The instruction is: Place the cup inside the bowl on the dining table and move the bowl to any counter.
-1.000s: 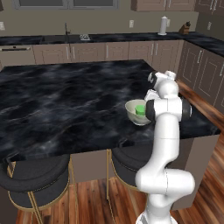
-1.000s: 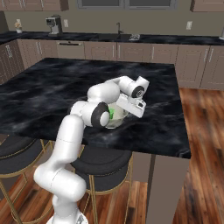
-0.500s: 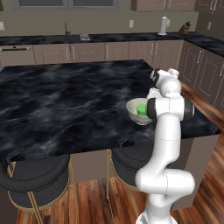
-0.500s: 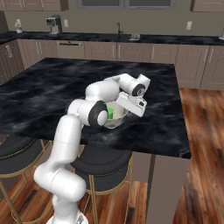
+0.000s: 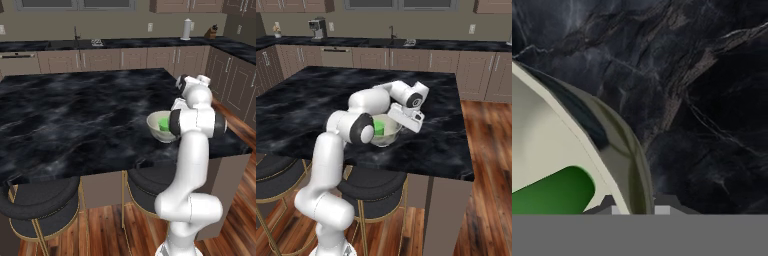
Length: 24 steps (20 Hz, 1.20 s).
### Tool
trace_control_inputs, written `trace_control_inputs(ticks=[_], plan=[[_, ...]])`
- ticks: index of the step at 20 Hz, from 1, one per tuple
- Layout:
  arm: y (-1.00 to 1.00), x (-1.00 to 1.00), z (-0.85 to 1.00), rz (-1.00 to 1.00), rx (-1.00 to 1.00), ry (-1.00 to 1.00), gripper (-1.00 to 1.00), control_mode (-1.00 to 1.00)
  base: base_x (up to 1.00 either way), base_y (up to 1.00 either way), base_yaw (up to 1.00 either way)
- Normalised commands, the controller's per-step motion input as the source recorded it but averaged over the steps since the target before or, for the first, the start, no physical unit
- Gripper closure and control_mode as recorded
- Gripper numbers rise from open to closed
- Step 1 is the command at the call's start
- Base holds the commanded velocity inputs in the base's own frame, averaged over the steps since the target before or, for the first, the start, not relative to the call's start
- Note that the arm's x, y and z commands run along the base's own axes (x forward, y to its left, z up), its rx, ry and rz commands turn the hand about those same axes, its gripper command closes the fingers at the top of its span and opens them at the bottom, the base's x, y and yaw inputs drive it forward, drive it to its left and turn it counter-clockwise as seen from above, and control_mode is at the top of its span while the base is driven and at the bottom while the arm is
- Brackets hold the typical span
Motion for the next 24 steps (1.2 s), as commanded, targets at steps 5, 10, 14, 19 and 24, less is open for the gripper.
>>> trace_control_inputs(ticks=[5, 10, 14, 19, 24], plan=[[0.00, -0.55, 0.25, 0.00, 0.00, 0.00, 1.00, -1.00, 0.00, 0.00, 0.00], [0.00, -0.53, 0.38, 0.00, 0.00, 0.00, 1.00, -1.00, 0.00, 0.00, 0.00], [0.00, -0.53, 0.49, 0.00, 0.00, 0.00, 1.00, -1.00, 0.00, 0.00, 0.00], [0.00, -0.21, 0.59, 0.00, 0.00, 0.01, 1.00, -1.00, 0.00, 0.00, 0.00], [0.00, -0.18, 0.59, 0.00, 0.00, 0.04, 1.00, -1.00, 0.00, 0.00, 0.00]])
